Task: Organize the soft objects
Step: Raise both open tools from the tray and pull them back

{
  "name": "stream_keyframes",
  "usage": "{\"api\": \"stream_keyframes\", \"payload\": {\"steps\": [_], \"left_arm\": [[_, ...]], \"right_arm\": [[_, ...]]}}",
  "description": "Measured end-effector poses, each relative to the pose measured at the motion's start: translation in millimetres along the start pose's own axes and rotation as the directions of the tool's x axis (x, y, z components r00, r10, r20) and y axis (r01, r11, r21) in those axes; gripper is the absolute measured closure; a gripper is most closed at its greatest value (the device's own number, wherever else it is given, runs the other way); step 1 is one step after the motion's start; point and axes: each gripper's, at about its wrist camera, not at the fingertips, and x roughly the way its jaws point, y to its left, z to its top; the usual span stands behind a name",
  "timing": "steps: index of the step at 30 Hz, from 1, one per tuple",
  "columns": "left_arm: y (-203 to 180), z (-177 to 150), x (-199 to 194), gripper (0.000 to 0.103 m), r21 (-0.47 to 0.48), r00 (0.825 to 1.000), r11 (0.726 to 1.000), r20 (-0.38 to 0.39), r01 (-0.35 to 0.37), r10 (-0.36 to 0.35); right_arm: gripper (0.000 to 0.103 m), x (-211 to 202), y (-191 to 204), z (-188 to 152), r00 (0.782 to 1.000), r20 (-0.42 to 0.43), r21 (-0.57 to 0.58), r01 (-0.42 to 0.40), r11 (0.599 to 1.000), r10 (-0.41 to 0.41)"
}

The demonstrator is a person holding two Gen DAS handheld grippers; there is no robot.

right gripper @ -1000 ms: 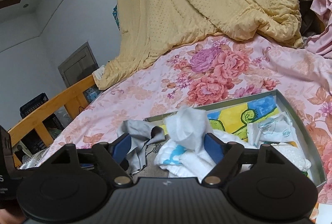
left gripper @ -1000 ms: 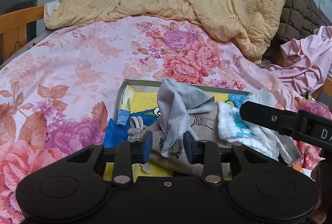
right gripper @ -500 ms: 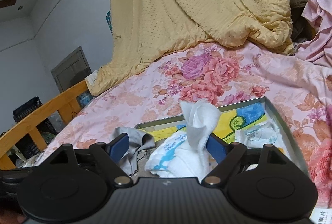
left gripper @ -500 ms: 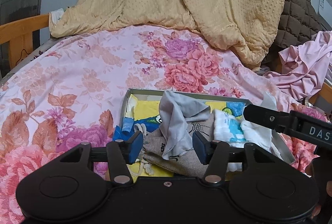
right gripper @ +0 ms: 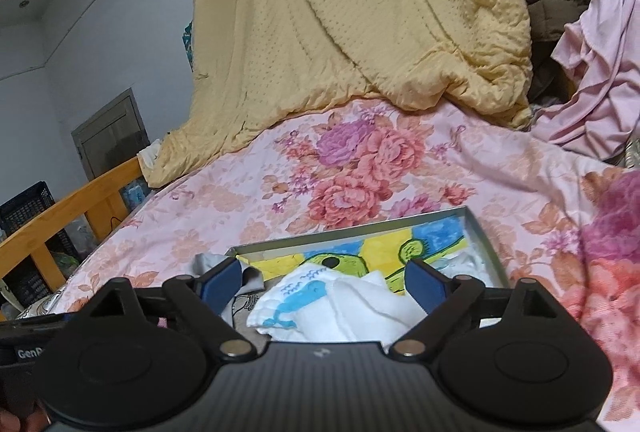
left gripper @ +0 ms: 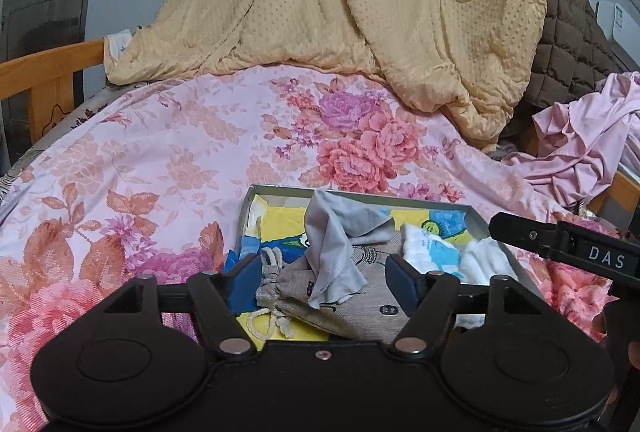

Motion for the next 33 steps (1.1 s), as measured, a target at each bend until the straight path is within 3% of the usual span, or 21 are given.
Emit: {"api": "stream_keyframes", "payload": {"steps": [15,33], "left_arm": [[-4.2,5.5,-65.0,0.017,0.000,0.996,1.000,0.089,0.003,-0.003],[-11.1,-29.8,-147.0,0.003,0.095,0.990,0.995,0.137,0.010,-0.023]], "right_arm": [[0.001,-73.5,20.9,-5.8,0.996,0.070,-0.052,0.050,0.997,-0.046],[0.000,-145.4,50.9,-42.6,0.990,0.109,-0.077,0.099,0.992,-0.091]]}}
